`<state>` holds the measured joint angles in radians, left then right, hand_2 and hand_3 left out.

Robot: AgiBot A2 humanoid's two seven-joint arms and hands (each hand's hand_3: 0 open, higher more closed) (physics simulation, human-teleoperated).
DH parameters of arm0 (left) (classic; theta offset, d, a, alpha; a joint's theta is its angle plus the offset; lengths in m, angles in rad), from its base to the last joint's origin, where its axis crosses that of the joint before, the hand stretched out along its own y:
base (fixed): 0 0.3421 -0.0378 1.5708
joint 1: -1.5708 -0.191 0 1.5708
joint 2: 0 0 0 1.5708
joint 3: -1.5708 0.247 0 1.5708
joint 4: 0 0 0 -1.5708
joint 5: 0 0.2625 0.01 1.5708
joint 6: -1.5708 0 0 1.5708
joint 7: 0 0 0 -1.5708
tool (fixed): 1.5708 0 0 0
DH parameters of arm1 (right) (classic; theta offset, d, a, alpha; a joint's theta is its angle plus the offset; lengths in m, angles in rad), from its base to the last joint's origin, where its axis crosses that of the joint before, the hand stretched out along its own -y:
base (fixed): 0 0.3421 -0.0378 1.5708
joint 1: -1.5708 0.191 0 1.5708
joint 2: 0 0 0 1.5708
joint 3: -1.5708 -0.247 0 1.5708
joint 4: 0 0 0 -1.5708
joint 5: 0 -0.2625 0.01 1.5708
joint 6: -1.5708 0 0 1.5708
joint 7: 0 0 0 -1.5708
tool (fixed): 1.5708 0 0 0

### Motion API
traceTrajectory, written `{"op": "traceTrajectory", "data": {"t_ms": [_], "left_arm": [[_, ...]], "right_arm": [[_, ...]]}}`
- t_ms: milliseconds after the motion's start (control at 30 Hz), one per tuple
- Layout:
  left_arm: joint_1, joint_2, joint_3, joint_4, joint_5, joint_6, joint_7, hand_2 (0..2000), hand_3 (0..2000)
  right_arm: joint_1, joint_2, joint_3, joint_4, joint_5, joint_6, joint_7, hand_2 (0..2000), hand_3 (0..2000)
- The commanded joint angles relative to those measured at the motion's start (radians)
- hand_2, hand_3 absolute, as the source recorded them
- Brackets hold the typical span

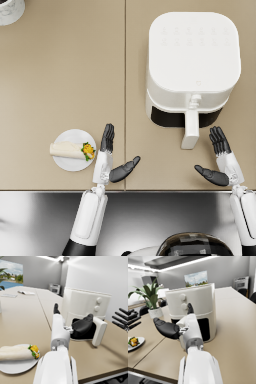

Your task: Pick up the chicken rolls and place it into the air fryer

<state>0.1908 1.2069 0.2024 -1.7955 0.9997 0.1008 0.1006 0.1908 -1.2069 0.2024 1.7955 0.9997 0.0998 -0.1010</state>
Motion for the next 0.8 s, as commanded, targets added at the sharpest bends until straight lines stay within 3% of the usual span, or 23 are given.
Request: {"op": "traceTrajectory", "data": {"t_ms": [33, 300, 400, 567, 800], "left_arm": [[0.0, 0.0, 0.0, 0.0, 0.0, 0.0, 0.0, 0, 0], [0.002, 0.001, 0.03, 0.016, 0.0, 0.0, 0.0, 0, 0], [-0.018, 0.001, -0.03, 0.004, 0.0, -0.064, -0.064, 0, 0], [-0.053, 0.003, -0.119, -0.003, 0.0, -0.094, -0.094, 0, 0], [-0.09, 0.011, -0.153, -0.035, 0.311, -0.1, -0.1, 0, 0]], "right_arm": [[0.0, 0.0, 0.0, 0.0, 0.0, 0.0, 0.0, 0, 0], [0.002, -0.001, 0.03, -0.016, 0.0, 0.0, 0.0, 0, 0], [0.011, -0.016, 0.035, -0.016, 0.0, -0.063, 0.064, 0, 0], [0.017, -0.037, 0.073, -0.034, 0.0, -0.093, 0.094, 0, 0], [0.018, -0.061, 0.066, -0.048, 0.232, -0.099, 0.1, 0, 0]]}}
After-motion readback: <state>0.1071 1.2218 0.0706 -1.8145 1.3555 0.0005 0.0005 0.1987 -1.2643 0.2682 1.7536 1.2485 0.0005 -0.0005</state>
